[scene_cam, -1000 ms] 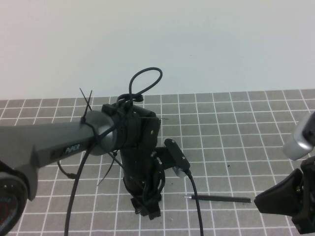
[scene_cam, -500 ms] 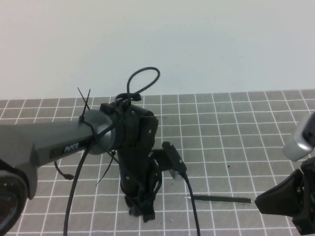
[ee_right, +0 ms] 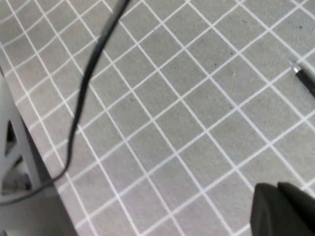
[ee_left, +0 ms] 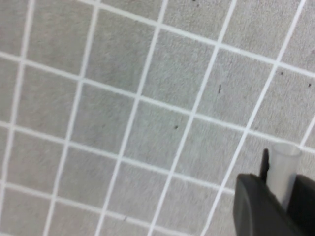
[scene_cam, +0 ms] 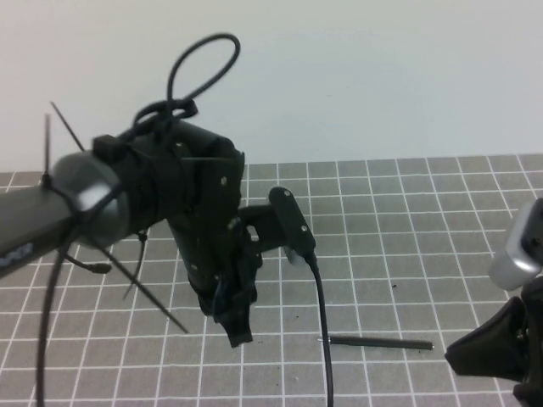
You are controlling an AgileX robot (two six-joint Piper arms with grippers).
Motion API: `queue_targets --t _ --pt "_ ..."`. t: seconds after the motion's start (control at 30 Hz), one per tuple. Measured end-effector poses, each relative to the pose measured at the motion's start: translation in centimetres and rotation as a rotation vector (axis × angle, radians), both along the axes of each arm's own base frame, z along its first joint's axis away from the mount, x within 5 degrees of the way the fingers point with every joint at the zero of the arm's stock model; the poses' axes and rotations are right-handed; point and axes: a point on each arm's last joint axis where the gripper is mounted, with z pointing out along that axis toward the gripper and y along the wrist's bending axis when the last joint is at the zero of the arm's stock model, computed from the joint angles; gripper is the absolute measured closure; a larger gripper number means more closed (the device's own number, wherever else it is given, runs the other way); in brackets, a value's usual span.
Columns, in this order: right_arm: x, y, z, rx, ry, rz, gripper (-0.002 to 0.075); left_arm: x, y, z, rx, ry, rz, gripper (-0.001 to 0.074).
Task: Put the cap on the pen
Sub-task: Put the cap on the pen
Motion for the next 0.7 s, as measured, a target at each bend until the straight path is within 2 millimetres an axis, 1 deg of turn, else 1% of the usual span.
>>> queue_targets --t 0.07,0.1,0.13,0.3,0.4,0.47,0.57,0.7 --pt "0.2 -0.1 0.5 -0.03 -0.022 0.02 0.0729 -0.2 0.2 0.6 -0.004 -0.015 -0.002 0.0654" --pt "0.3 -0.3 0.8 -0.055 -0.03 0.026 0.0729 -0.3 0.3 1.0 -0.009 -0.024 -0.003 0.0735" --pt "0.5 -0.4 1.3 -0.083 -0.037 0.021 0.0729 -0.4 0.4 1.5 -0.016 -0.033 -0.003 0.0654" --pt "1.7 -1.3 4.6 -0.195 -0.129 -0.025 0.0729 -1.0 0.8 3.3 -0.058 -0.089 -0.001 0.0654" --pt "2.0 -1.4 6.4 -0.226 -0.178 0.007 0.0729 -1.3 1.0 4.2 -0.076 -0.11 -0.011 0.0654" --pt "2.5 -1.2 7.0 -0.246 -0.191 0.047 0.0729 -1.5 1.1 4.5 -0.083 -0.11 -0.018 0.0654" --pt "3.3 -0.5 7.1 -0.297 -0.175 0.11 0.0729 -1.9 1.0 4.7 -0.106 -0.084 -0.041 0.0654" --pt "4.3 1.9 6.0 -0.474 -0.138 0.259 0.0729 -2.4 1.2 5.3 -0.12 -0.076 -0.054 0.0654"
